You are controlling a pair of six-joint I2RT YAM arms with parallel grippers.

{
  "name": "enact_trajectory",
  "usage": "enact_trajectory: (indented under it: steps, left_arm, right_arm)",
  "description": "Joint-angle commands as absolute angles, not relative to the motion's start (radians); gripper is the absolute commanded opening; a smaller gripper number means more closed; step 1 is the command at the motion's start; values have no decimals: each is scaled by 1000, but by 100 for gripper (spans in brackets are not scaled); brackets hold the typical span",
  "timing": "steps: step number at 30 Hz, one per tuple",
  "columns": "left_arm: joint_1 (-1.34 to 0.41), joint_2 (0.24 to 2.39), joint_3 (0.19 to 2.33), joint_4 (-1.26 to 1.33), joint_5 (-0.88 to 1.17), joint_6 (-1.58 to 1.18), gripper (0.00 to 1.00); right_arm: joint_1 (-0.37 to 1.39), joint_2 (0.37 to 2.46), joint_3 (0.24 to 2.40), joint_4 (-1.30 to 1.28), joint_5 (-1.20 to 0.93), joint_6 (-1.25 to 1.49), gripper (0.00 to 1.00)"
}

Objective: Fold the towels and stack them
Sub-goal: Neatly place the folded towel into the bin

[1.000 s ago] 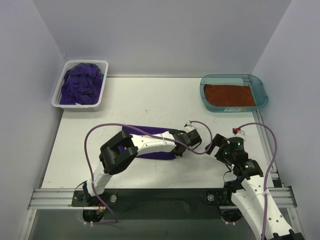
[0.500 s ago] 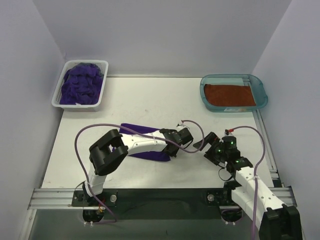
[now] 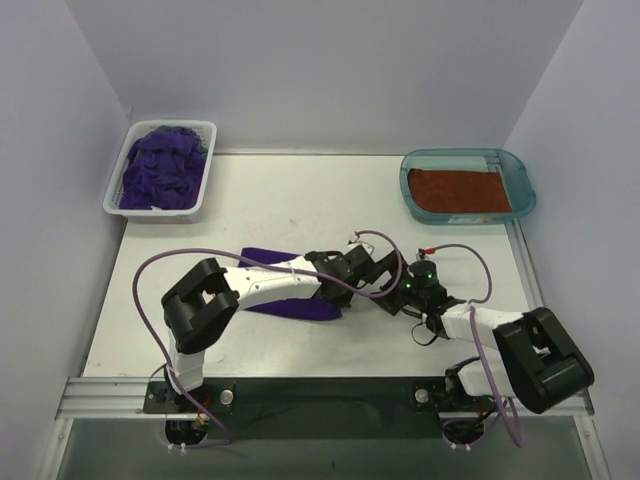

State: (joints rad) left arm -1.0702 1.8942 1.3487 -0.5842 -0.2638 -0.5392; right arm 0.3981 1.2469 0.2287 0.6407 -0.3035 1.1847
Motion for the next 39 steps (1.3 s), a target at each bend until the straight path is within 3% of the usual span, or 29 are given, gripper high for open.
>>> enact_trajectory:
  steps: [1, 12, 23, 36, 39]
  left_arm:
    - [-1068, 1845, 1359, -537, -244, -549, 0]
    - [-1051, 1851, 1413, -531, -245, -560, 0]
    - [-1043, 1761, 1322, -477, -215, -601, 0]
    - [-1043, 1772, 1321, -401, -173, -632, 0]
    - [-1043, 1779, 1327, -381, -163, -646, 0]
  right_arm:
    - [452, 1391, 213, 756, -245, 1301, 94]
    - [564, 1657, 325, 865, -271, 1377, 86]
    - [505, 1569, 192, 876, -192, 1445, 85]
    - [580, 1598, 299, 746, -176, 1434, 85]
    - [591, 1615, 307, 762, -176, 1440, 79]
